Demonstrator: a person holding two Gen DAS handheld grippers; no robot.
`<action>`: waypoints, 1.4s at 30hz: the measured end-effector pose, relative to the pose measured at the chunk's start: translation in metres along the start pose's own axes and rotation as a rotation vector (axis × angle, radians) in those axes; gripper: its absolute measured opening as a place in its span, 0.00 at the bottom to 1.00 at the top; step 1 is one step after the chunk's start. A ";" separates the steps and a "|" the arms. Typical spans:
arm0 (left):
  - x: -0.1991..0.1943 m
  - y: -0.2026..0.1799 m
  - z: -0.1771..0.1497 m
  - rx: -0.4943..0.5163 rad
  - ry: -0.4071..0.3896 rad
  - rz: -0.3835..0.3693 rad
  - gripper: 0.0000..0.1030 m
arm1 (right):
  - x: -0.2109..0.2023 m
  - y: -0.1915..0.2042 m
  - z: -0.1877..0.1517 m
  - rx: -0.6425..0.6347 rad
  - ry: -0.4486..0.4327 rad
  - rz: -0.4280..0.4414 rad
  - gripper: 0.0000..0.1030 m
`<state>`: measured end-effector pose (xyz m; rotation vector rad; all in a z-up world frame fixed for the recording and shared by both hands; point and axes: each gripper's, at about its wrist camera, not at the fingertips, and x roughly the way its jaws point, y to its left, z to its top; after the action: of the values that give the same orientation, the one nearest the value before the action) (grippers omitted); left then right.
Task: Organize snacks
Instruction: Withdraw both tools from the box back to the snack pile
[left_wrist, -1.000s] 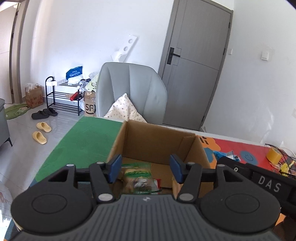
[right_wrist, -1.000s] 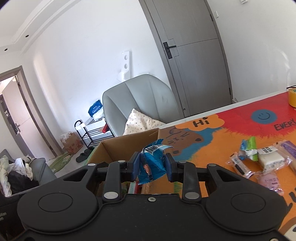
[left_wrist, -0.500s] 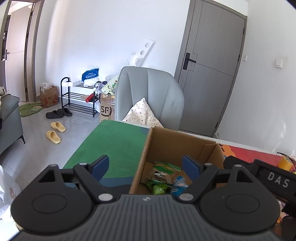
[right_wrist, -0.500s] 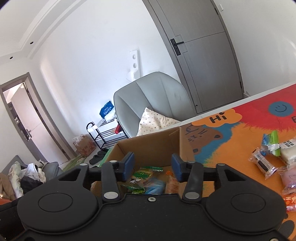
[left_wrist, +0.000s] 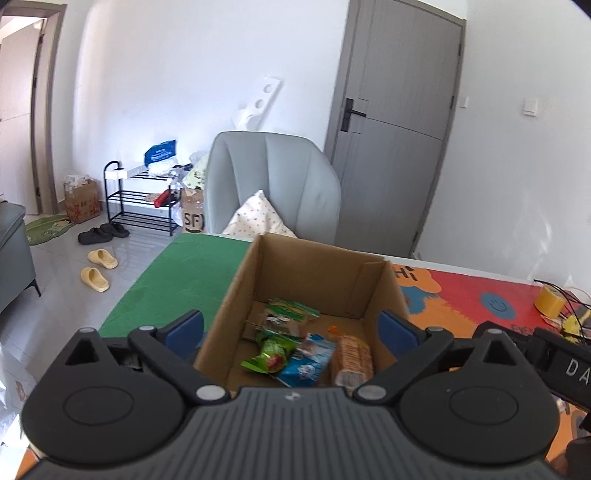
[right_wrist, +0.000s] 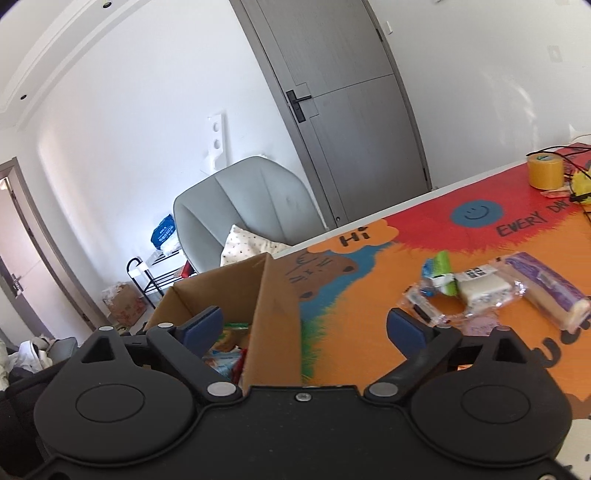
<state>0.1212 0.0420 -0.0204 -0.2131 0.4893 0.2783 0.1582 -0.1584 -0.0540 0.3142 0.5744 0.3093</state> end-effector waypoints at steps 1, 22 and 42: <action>-0.001 -0.004 -0.002 0.005 0.005 -0.011 1.00 | -0.003 -0.004 0.000 0.002 -0.002 -0.001 0.98; -0.031 -0.069 -0.016 0.075 -0.006 -0.138 1.00 | -0.062 -0.071 0.004 0.046 -0.062 -0.109 1.00; -0.030 -0.121 -0.033 0.138 0.016 -0.217 1.00 | -0.090 -0.136 0.003 0.079 -0.081 -0.249 1.00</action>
<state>0.1188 -0.0867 -0.0179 -0.1324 0.4947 0.0310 0.1147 -0.3155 -0.0593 0.3256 0.5396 0.0338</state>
